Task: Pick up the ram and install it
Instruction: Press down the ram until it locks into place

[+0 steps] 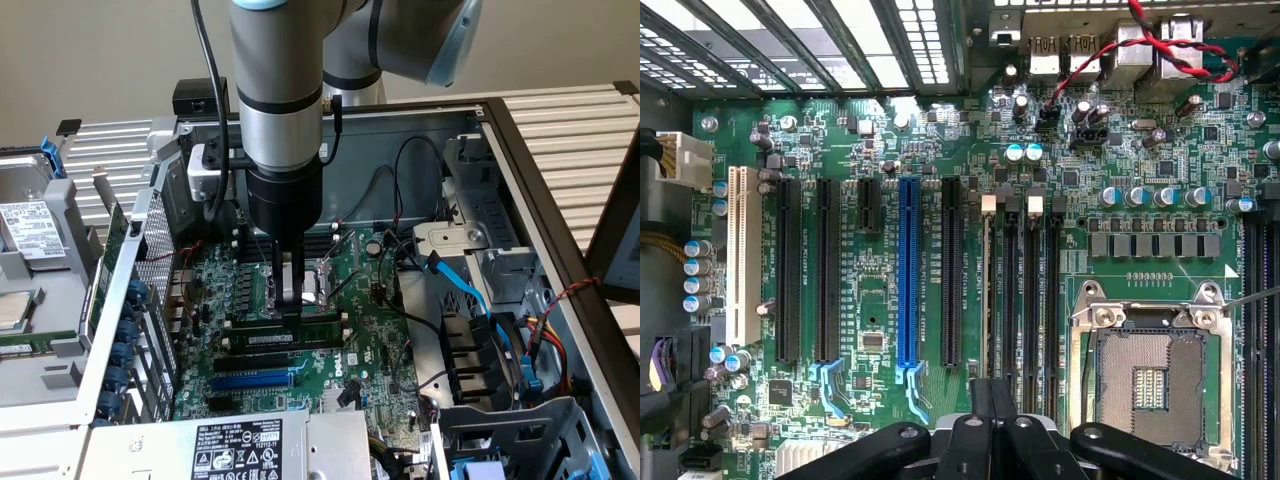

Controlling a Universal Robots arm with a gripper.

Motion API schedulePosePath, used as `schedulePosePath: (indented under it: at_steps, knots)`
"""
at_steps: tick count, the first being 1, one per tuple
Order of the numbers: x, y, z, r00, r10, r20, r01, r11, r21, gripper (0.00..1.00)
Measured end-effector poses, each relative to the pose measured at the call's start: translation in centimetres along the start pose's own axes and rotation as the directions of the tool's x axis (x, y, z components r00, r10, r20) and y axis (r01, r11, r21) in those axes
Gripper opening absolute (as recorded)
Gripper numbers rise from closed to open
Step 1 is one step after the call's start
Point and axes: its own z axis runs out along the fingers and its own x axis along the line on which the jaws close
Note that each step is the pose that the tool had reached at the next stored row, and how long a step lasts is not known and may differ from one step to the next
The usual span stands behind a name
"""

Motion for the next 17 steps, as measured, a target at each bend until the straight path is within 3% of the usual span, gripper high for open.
schedulePosePath:
  at_steps: [17]
  knots:
    - [0.02, 0.06, 0.23, 1.0000, 0.000, 0.0054, 0.000, 1.0000, 0.0027, 0.10]
